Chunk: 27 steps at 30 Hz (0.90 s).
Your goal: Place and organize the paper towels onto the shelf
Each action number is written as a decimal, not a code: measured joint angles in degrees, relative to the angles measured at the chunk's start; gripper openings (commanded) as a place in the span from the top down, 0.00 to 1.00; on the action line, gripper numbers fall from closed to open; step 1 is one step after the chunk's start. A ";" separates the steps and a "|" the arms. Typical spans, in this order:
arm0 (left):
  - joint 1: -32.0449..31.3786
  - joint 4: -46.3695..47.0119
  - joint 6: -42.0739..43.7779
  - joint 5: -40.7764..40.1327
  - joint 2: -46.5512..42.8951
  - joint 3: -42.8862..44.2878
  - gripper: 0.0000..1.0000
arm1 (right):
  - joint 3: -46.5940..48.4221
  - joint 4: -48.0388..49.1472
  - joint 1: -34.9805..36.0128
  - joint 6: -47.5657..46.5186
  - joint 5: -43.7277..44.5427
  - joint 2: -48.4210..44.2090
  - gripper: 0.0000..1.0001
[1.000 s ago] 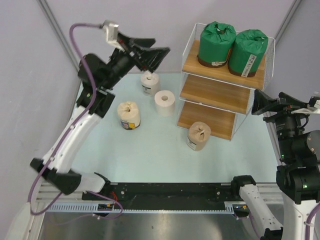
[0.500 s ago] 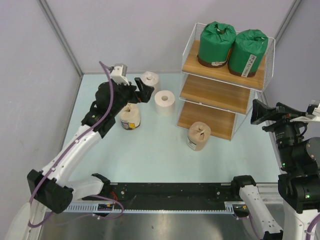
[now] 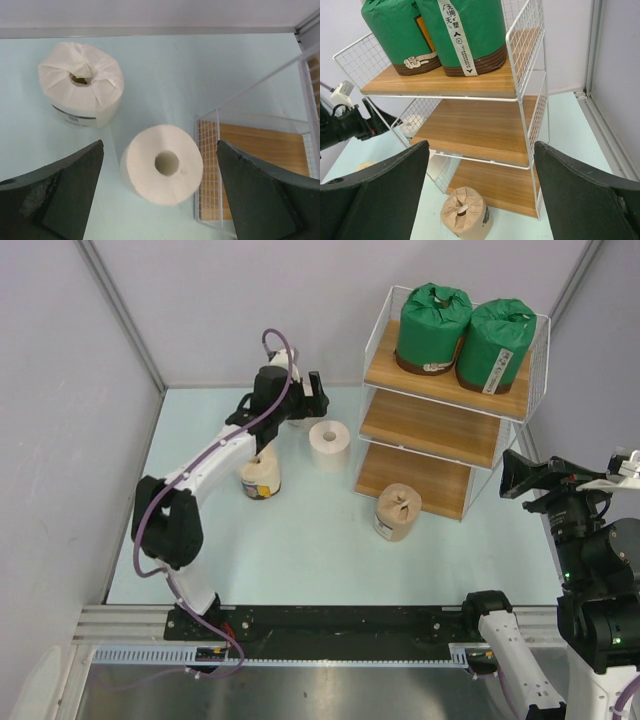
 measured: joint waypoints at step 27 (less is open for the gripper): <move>1.38 -0.04 -0.52 2.12 12.50 -0.57 0.14 | -1.86 -1.14 0.00 -0.11 0.90 -0.04 0.09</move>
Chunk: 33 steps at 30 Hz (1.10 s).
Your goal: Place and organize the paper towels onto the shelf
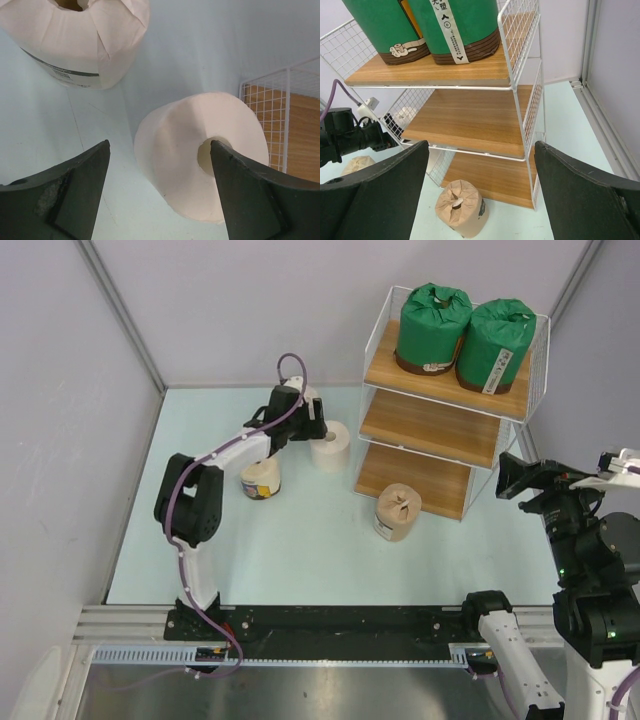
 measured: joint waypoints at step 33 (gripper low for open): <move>-0.63 5.44 0.07 5.20 3.56 -1.75 0.55 | -0.02 -1.29 0.00 -0.57 0.44 -0.85 0.09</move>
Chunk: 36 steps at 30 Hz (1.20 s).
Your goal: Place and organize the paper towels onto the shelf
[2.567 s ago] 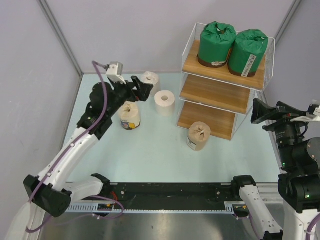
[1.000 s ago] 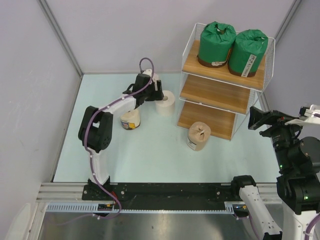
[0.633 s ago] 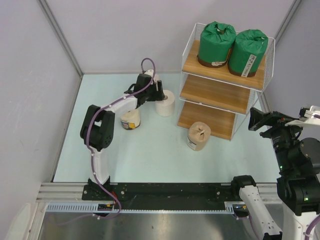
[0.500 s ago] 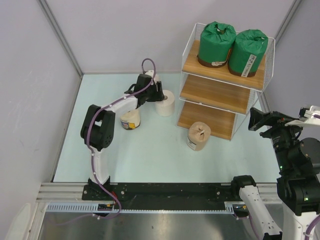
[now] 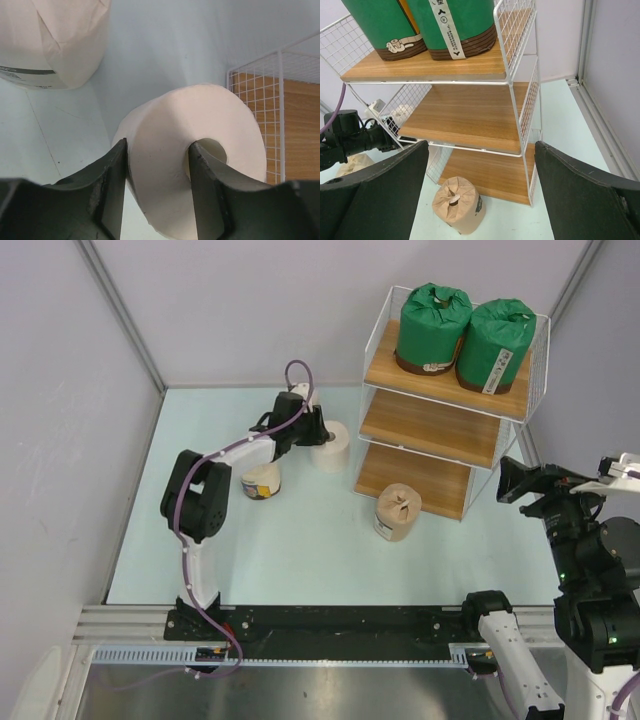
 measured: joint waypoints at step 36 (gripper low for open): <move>-22.64 -3.74 -11.67 -3.74 -37.83 -33.92 0.77 | -0.55 -1.18 0.02 0.26 0.07 -2.27 0.08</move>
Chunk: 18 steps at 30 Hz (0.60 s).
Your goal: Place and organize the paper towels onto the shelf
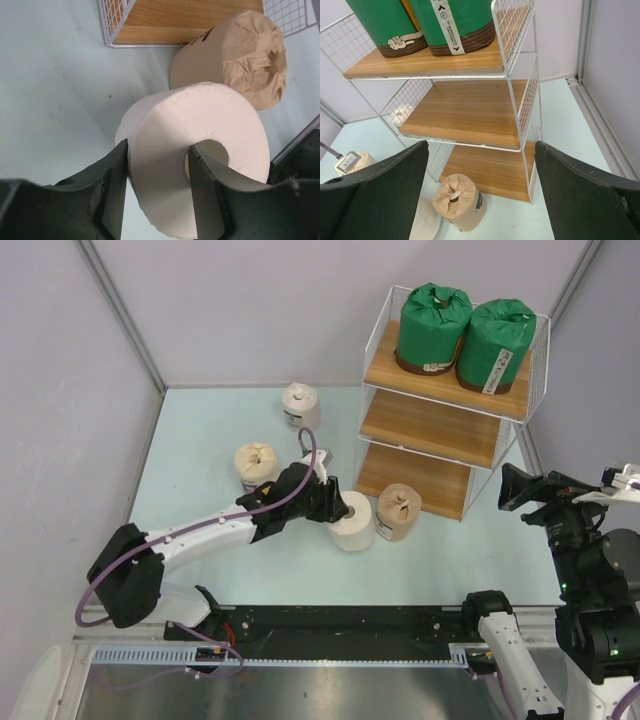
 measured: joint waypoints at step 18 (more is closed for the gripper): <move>-4.50 0.83 -3.48 -21.42 2.19 0.00 0.84 | -0.04 -0.04 0.00 0.42 -0.13 -0.66 0.08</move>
